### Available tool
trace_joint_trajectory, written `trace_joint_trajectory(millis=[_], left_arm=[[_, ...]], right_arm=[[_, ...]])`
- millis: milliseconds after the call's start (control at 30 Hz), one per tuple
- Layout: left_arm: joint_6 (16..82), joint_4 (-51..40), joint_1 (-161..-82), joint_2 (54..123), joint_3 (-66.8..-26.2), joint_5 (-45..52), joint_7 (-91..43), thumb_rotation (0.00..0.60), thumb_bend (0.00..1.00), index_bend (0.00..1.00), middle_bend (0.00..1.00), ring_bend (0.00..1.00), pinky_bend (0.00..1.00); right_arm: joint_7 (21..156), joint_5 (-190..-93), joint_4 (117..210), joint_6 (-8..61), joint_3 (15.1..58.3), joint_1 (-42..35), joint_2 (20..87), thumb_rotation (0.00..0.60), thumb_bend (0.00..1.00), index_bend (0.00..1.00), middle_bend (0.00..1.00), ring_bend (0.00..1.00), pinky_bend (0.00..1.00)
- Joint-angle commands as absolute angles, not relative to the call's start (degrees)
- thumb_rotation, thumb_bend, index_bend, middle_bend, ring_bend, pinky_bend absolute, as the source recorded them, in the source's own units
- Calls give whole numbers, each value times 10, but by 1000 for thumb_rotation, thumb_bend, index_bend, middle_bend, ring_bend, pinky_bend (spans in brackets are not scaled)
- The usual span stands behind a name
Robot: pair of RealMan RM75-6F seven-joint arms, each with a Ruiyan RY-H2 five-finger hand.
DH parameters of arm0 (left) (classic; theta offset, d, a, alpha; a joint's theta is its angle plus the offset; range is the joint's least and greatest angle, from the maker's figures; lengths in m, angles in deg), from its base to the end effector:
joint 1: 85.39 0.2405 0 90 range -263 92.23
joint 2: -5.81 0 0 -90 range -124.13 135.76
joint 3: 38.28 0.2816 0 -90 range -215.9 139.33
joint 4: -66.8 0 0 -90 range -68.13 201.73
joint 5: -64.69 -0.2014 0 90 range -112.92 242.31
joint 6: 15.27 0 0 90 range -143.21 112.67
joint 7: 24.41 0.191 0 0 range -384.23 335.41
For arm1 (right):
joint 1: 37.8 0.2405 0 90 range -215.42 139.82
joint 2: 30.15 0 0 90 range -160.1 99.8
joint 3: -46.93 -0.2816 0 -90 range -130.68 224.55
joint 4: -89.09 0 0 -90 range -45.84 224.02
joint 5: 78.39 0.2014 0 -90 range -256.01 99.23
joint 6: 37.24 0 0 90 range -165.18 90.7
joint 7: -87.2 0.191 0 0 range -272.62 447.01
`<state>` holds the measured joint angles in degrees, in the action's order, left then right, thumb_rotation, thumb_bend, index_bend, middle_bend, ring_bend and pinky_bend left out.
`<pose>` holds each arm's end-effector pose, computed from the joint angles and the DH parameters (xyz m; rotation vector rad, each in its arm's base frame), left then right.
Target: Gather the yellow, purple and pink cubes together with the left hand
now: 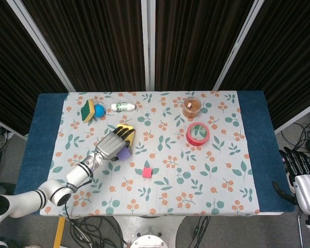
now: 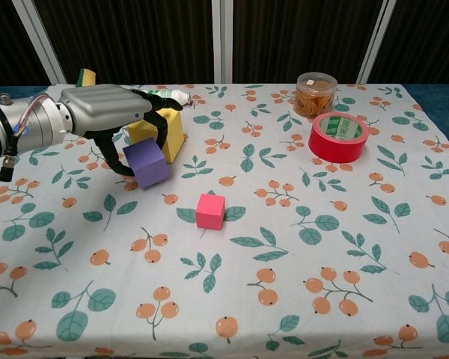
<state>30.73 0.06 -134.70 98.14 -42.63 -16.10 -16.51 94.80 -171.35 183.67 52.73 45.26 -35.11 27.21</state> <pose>-0.1552 0.4227 -0.0640 -2.1735 -0.6686 -0.8011 -0.3106 -0.2113 0.2147 1.4199 -0.8754 1.0231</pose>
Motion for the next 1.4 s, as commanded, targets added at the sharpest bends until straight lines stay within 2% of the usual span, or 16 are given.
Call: trace_joint_trajectory(millis=[33,600,900,1000,1100,1267,1400], left_arm=[[306,3,-1348,985,-425,-160,-161,600,227,502,110,71,112],[322,-3,-1341,982,-419,-160,-149,600,206,426,104,71,111],[396,-56,-1319,957,-430,-186,-184,600,205,379,103,71,111],[422,-68,-1312,960,-436,-194,-198,600,193,341,102,71,112],[425,-76,-1313,964,-437,-197,-190,600,149,257,87,71,111],[413,-70,-1316,987,-436,-184,-148,600,22,126,10,42,111],[409,-43,-1318,1015,-435,-177,-108,600,0,103,0,27,111]], right_arm=[[948,-1713,1837,527,452,-351,272,600,216,0,39,0,41],[952,-1715,1835,528,452,-352,272,600,216,0,39,0,41],[957,-1724,1831,541,455,-358,270,600,216,0,39,0,41],[959,-1727,1830,544,456,-360,270,600,216,0,39,0,41],[961,-1730,1829,548,457,-361,270,600,216,0,39,0,40],[963,-1731,1827,555,458,-366,269,600,216,0,39,0,41],[965,-1731,1826,559,458,-369,269,600,216,0,39,0,40]])
